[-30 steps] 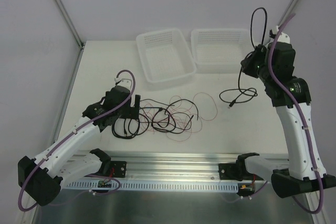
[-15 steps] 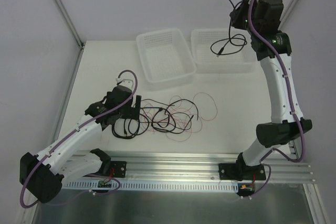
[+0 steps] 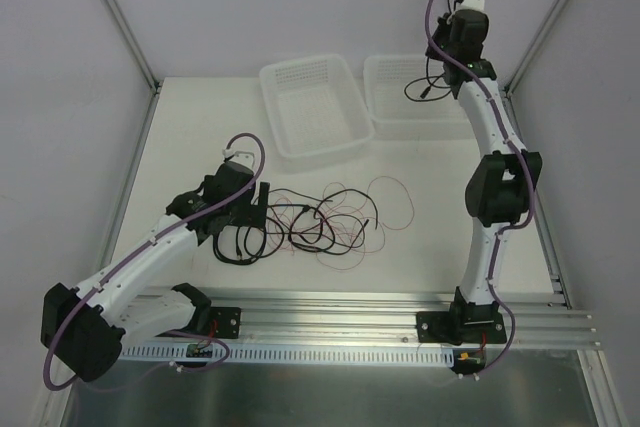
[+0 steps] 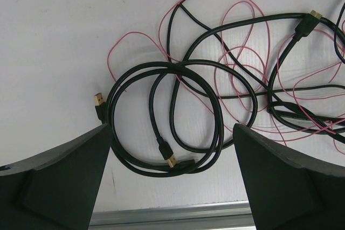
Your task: Untangle the cables
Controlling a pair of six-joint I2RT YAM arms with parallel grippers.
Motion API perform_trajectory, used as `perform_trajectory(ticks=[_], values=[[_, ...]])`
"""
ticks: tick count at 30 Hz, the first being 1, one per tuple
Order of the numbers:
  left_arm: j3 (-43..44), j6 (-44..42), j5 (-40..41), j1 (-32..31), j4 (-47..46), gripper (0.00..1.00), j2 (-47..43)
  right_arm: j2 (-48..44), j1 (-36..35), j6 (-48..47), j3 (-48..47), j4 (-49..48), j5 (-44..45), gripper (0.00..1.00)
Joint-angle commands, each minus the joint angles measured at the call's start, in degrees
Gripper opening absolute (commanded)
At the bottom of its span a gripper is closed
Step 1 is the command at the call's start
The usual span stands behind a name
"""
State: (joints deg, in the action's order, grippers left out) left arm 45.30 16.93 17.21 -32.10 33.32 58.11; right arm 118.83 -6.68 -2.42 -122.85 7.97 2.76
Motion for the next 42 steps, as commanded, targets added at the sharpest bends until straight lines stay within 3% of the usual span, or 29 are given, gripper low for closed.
perform_trajectory(ticks=[1, 7, 8, 9, 11, 12, 13, 15, 19, 31, 37, 42], values=[[0.7, -0.1, 1.1, 1.1, 0.4, 0.96, 1.2, 2.4, 0.4, 0.7, 3.2, -7.3, 2.0, 0.01], [0.7, -0.2, 0.5, 1.4, 0.4, 0.96, 1.7, 2.0, 0.2, 5.8, 17.4, -14.5, 4.3, 0.02], [0.7, -0.2, 0.4, 1.5, 0.4, 0.96, 1.6, 2.5, 0.1, 6.2, 17.7, -14.1, 4.2, 0.07], [0.6, -0.2, 0.3, 1.5, 0.4, 0.96, 1.6, 2.9, 0.0, 6.4, 17.7, -13.1, 3.9, 0.18], [0.6, -0.2, 0.3, 1.6, 0.3, 0.96, 1.3, 3.6, -0.3, 6.3, 16.9, -9.6, 2.4, 0.28], [0.6, -0.3, 0.2, 1.6, 0.4, 0.96, 1.3, 3.7, -0.3, 6.3, 17.1, -8.7, 1.0, 0.43], [0.6, -0.2, 0.2, 1.6, 0.4, 0.96, 1.1, 3.3, -0.4, 6.1, 17.0, -6.7, 0.5, 0.48], [0.5, -0.1, 0.2, 1.6, 0.4, 0.96, 0.7, 1.2, -0.7, 5.2, 17.6, -5.2, -0.6, 0.59], [0.5, 0.1, 0.1, 1.6, 0.4, 0.96, -0.2, -4.6, -1.5, 0.7, 18.3, 0.3, -0.5, 0.68], [0.4, 0.9, -1.1, 1.6, 0.4, 0.96, -2.2, -22.7, -2.2, 1.0, 29.0, 12.4, 5.0, 0.68], [0.1, 1.1, -1.7, 1.6, 0.4, 0.96, -2.4, -18.8, 2.9, 7.7, 27.7, 11.5, 3.6, 0.64], [0.1, 1.0, -1.0, 1.6, 0.4, 0.96, -1.5, -7.9, 4.0, 8.7, 20.8, 8.0, 0.3, 0.63]])
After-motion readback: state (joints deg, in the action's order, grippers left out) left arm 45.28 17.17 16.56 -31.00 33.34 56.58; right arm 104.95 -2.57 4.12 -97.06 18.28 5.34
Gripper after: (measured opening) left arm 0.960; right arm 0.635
